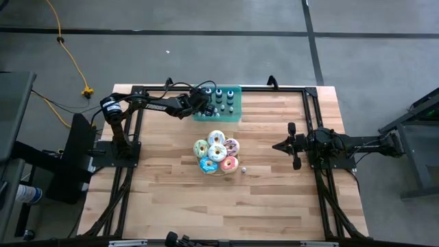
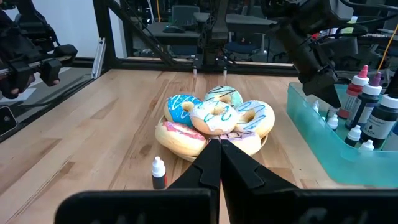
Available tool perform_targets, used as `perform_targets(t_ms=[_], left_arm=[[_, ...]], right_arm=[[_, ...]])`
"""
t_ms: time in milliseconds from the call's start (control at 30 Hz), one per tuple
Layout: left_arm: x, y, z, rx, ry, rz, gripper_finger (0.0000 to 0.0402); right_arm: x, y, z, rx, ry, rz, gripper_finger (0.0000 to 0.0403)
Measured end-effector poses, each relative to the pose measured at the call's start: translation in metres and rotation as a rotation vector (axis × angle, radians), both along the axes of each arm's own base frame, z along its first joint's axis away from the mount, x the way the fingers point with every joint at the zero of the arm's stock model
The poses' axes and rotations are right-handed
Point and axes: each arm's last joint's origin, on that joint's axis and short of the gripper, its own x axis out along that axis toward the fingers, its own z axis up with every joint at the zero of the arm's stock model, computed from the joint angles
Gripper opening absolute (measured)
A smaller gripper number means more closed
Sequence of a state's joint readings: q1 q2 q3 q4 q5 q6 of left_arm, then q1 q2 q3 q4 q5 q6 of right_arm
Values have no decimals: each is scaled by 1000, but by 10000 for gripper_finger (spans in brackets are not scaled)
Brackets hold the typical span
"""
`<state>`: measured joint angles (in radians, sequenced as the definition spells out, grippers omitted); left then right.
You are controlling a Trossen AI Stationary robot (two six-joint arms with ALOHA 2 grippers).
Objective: Pick & Place food coloring
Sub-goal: Put the small black food coloring bottle into the green container, then put the small red food coloring bottle into the green container
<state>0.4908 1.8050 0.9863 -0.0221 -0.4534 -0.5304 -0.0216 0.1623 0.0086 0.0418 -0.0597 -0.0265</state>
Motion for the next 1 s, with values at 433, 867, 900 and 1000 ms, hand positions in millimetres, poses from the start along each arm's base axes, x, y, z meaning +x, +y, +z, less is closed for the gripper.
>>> perform_targets(t_ms=[433, 867, 900, 1000], left_arm=[[2, 1, 4, -3, 7, -4, 101], [23, -11, 40, 33, -28, -131, 101], [23, -14, 44, 36, -27, -145, 101], [24, -25, 57, 63, -48, -188, 101]], right_arm=[[0, 0, 0, 0, 0, 0, 0], [0, 0, 0, 0, 0, 0, 0], [0, 0, 0, 0, 1, 0, 0], [0, 0, 0, 0, 0, -1, 0]])
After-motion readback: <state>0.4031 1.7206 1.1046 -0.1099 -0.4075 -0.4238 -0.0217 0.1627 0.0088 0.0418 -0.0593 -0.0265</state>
